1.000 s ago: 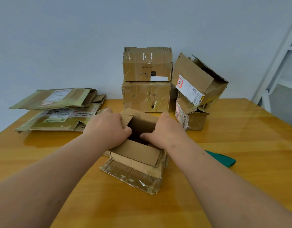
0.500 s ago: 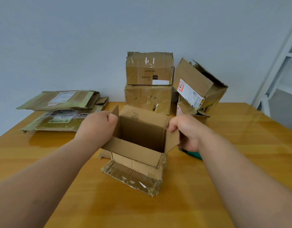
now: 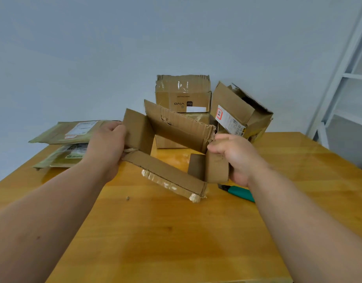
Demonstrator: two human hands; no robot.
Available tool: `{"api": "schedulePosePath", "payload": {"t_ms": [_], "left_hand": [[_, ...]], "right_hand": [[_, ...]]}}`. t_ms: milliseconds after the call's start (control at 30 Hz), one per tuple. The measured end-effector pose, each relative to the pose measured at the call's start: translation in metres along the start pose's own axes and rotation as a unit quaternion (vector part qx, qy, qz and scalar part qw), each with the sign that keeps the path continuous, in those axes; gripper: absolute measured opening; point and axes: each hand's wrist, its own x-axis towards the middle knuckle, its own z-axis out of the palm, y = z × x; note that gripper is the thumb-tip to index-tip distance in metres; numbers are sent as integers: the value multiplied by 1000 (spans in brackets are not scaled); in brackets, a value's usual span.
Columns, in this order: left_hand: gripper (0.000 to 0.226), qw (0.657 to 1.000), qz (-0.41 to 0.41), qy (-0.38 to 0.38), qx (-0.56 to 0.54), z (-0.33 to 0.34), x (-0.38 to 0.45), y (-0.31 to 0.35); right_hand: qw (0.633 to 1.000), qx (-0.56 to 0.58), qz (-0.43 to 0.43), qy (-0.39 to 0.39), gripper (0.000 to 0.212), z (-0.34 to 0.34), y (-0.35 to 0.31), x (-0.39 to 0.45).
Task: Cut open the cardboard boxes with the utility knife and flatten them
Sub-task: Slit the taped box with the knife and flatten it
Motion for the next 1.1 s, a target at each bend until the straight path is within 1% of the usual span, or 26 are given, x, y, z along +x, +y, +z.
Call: {"api": "schedulePosePath", "payload": {"t_ms": [67, 167, 267, 333, 433, 533, 600, 700, 767, 833, 867, 900, 933, 967, 1000, 1033, 1067, 1100], "left_hand": [[24, 1000, -13, -22, -16, -1, -2, -2], [16, 995, -52, -44, -68, -4, -4, -14], [19, 982, -101, -56, -151, -12, -5, -25], [20, 977, -123, -62, -161, -18, -8, -30], [18, 980, -154, -85, -97, -28, -15, -40], [10, 977, -173, -120, 20, -37, -27, -50], [6, 973, -181, -125, 68, -44, -33, -54], [8, 974, -190, -102, 72, -54, -39, -56], [17, 976, -193, -75, 62, -58, -40, -55], [25, 981, -183, -28, 65, -58, -40, -54], [24, 982, -168, 0, 86, -58, -39, -55], [24, 981, -138, 24, 133, -56, -39, -56], [32, 973, -92, 30, 207, -54, -40, -57], [47, 956, -40, 11, 291, -51, -44, -59], [62, 930, 4, -29, 367, -47, -50, -60], [75, 899, 27, -74, 431, -41, -54, -61], [87, 866, 32, -115, 485, -35, -58, -63], [98, 829, 27, -147, 539, -29, -60, -65]], "right_hand": [[998, -54, -39, 17, 43, 0, -2, -2], [985, -129, -117, 1, 44, 0, -6, -10], [955, -223, -191, -51, 48, 2, -9, -17], [938, -262, -216, -65, 50, 4, -7, -19], [933, -279, -219, -65, 50, 7, 0, -21], [941, -279, -181, -62, 50, 8, 13, -23], [939, -292, -159, -88, 51, 10, 24, -27], [928, -313, -145, -144, 55, 18, 39, -35], [915, -340, -158, -151, 60, 27, 48, -40], [897, -380, -169, -148, 66, 38, 55, -44], [887, -402, -170, -152, 70, 44, 58, -46], [874, -424, -171, -163, 72, 51, 63, -49], [858, -447, -174, -183, 71, 58, 67, -52], [844, -465, -175, -203, 67, 64, 72, -55], [834, -474, -177, -220, 64, 69, 76, -57], [834, -470, -176, -228, 63, 71, 78, -59], [846, -449, -172, -230, 63, 71, 77, -61], [869, -413, -164, -217, 62, 68, 76, -62]]}}
